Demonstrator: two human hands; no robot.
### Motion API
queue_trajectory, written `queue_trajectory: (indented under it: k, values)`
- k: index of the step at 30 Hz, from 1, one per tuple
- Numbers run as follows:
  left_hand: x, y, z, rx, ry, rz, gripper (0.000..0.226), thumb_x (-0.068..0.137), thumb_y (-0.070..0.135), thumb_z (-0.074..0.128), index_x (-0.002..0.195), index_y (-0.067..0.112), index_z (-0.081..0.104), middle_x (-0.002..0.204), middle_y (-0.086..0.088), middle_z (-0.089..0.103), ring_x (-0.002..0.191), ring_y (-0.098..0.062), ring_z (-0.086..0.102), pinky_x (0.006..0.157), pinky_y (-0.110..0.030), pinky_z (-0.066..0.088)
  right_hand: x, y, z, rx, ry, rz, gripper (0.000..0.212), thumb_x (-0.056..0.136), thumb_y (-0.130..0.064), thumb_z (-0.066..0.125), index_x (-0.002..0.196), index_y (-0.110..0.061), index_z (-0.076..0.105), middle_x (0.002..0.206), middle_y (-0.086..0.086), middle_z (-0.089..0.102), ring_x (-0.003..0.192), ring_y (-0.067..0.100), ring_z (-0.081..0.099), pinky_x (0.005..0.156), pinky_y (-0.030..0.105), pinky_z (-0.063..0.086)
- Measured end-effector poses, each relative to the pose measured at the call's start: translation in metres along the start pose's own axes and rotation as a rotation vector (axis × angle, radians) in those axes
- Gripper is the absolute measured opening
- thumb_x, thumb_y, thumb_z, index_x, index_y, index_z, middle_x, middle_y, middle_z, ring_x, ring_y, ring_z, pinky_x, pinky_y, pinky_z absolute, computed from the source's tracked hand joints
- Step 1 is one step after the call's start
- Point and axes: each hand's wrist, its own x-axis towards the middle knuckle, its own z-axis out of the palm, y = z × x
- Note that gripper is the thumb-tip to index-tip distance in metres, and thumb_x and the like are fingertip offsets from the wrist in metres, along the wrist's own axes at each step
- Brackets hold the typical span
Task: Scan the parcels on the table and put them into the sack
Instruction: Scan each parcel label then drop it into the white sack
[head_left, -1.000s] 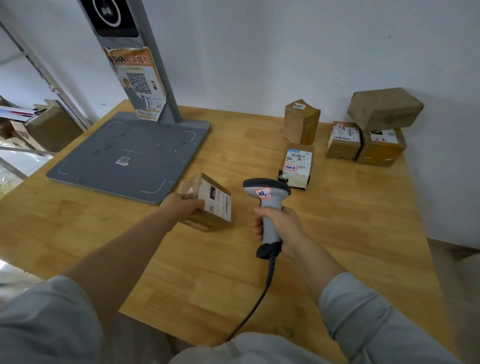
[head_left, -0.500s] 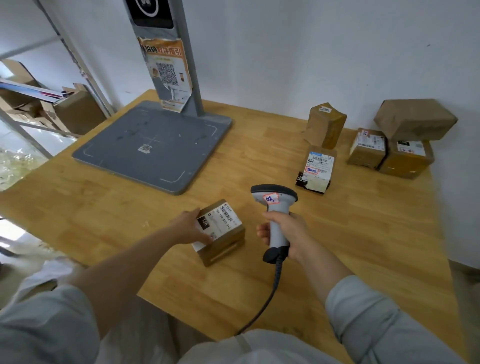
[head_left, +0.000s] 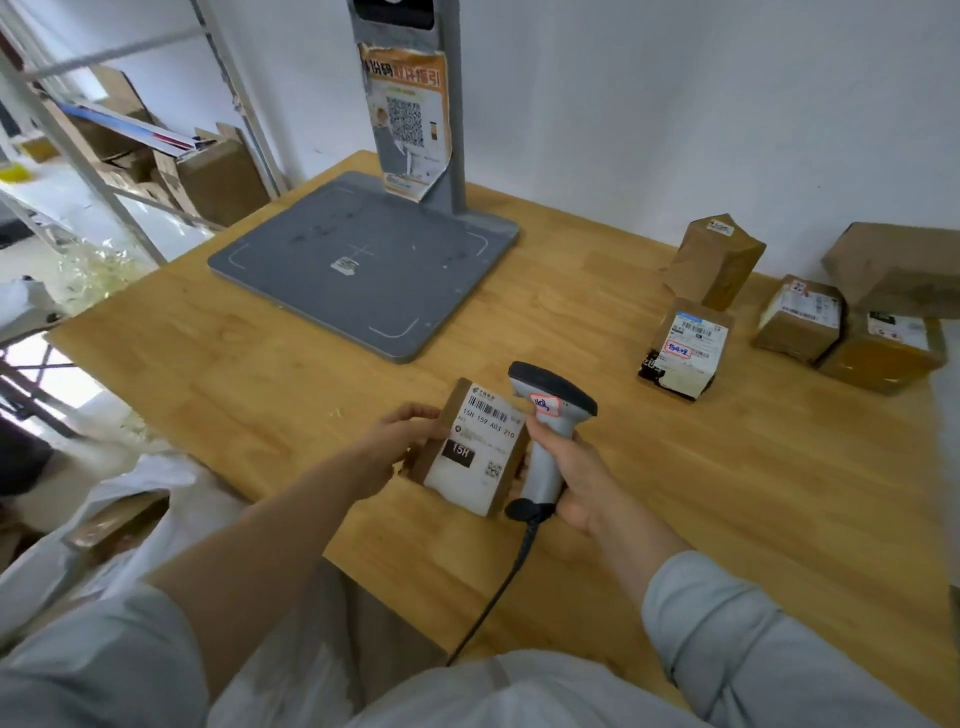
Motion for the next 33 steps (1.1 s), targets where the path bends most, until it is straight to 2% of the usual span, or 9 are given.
queue_trajectory:
  k: [2, 5, 7, 9, 11, 13, 17, 19, 33]
  values:
    - [-0.005, 0.005, -0.018, -0.003, -0.072, 0.009, 0.027, 0.084, 0.011, 0.067, 0.106, 0.019, 0.055, 0.098, -0.011, 0.068, 0.085, -0.026, 0.063, 0.062, -0.032, 0.048, -0.002, -0.005, 0.005, -0.016, -0.046, -0.033, 0.022, 0.083, -0.023, 0.072, 0.101, -0.019, 0.06, 0.093, 0.011, 0.069, 0.08, 0.03, 0.065, 0.079, 0.053, 0.055]
    - [-0.009, 0.013, -0.036, 0.001, 0.039, 0.063, 0.045, 0.08, 0.009, 0.072, 0.12, 0.017, 0.051, 0.105, -0.016, 0.067, 0.089, -0.028, 0.064, 0.062, -0.034, 0.052, -0.008, -0.013, 0.018, -0.104, -0.036, -0.122, 0.021, 0.084, -0.026, 0.072, 0.102, -0.02, 0.061, 0.098, 0.009, 0.065, 0.084, 0.025, 0.062, 0.083, 0.051, 0.054]
    - [-0.011, 0.02, -0.043, -0.053, 0.158, 0.098, 0.068, 0.079, 0.008, 0.074, 0.137, 0.015, 0.039, 0.118, -0.018, 0.059, 0.091, -0.026, 0.062, 0.063, -0.034, 0.052, -0.014, -0.017, 0.027, -0.194, -0.01, -0.222, 0.015, 0.086, -0.025, 0.07, 0.097, -0.02, 0.062, 0.093, 0.005, 0.064, 0.077, 0.019, 0.062, 0.079, 0.045, 0.056]
    - [-0.015, 0.027, -0.05, -0.099, 0.238, 0.126, 0.083, 0.079, 0.006, 0.073, 0.147, 0.013, 0.026, 0.121, -0.016, 0.057, 0.088, -0.023, 0.062, 0.062, -0.033, 0.053, -0.023, -0.019, 0.033, -0.284, -0.045, -0.301, 0.012, 0.089, -0.022, 0.067, 0.095, -0.015, 0.06, 0.085, 0.008, 0.066, 0.066, 0.018, 0.063, 0.064, 0.036, 0.058]
    - [-0.021, 0.032, -0.055, -0.094, 0.273, 0.157, 0.069, 0.081, 0.005, 0.071, 0.14, 0.013, 0.036, 0.111, -0.013, 0.062, 0.082, -0.019, 0.064, 0.058, -0.031, 0.058, -0.032, -0.019, 0.04, -0.34, -0.089, -0.349, 0.013, 0.09, -0.019, 0.065, 0.093, -0.008, 0.059, 0.074, 0.011, 0.063, 0.054, 0.017, 0.059, 0.051, 0.029, 0.052]
    - [-0.025, 0.035, -0.062, -0.083, 0.311, 0.18, 0.053, 0.081, 0.005, 0.071, 0.126, 0.013, 0.046, 0.107, -0.013, 0.065, 0.081, -0.02, 0.066, 0.058, -0.03, 0.06, -0.037, -0.018, 0.047, -0.361, -0.102, -0.357, 0.014, 0.089, -0.017, 0.066, 0.09, -0.005, 0.058, 0.066, 0.01, 0.059, 0.048, 0.016, 0.053, 0.047, 0.027, 0.047]
    - [-0.031, 0.031, -0.074, -0.059, 0.385, 0.166, 0.079, 0.074, 0.014, 0.079, 0.141, 0.01, 0.038, 0.116, -0.014, 0.063, 0.1, -0.03, 0.066, 0.086, -0.048, 0.056, -0.045, -0.02, 0.06, -0.348, -0.119, -0.328, 0.012, 0.087, -0.015, 0.068, 0.089, -0.006, 0.06, 0.057, 0.004, 0.055, 0.044, 0.014, 0.049, 0.044, 0.025, 0.044]
    - [-0.034, 0.031, -0.075, -0.047, 0.433, 0.171, 0.08, 0.075, 0.014, 0.079, 0.143, 0.012, 0.037, 0.119, -0.014, 0.062, 0.105, -0.03, 0.063, 0.092, -0.048, 0.053, -0.048, -0.02, 0.064, -0.354, -0.136, -0.322, 0.011, 0.086, -0.013, 0.068, 0.089, -0.006, 0.06, 0.057, 0.004, 0.054, 0.045, 0.014, 0.048, 0.044, 0.024, 0.044]
    - [-0.044, 0.026, -0.085, -0.051, 0.546, 0.163, 0.078, 0.075, 0.015, 0.079, 0.142, 0.014, 0.038, 0.122, -0.012, 0.06, 0.103, -0.025, 0.061, 0.094, -0.043, 0.052, -0.06, -0.02, 0.079, -0.373, -0.211, -0.355, 0.011, 0.087, -0.014, 0.068, 0.084, -0.007, 0.059, 0.057, 0.003, 0.054, 0.044, 0.014, 0.047, 0.044, 0.025, 0.044]
